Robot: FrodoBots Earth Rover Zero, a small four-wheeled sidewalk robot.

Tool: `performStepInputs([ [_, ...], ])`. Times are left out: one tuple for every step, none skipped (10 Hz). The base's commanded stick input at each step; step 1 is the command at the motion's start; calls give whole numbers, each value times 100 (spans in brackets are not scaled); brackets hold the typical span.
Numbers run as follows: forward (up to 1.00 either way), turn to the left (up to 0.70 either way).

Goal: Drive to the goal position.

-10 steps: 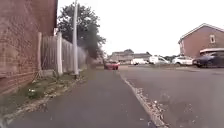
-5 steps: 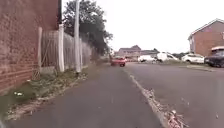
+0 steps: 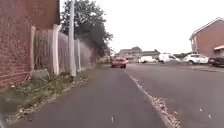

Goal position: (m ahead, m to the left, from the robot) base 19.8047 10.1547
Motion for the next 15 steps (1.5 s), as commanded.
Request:
performStepInputs([
  [100, 0],
  [100, 0],
  [100, 0],
  [100, 0],
  [100, 0],
  [100, 0],
  [100, 10],
  [100, 37],
  [100, 39],
  [100, 29],
  [100, 18],
  [100, 0],
  [100, 0],
  [100, 0],
  [100, 0],
])
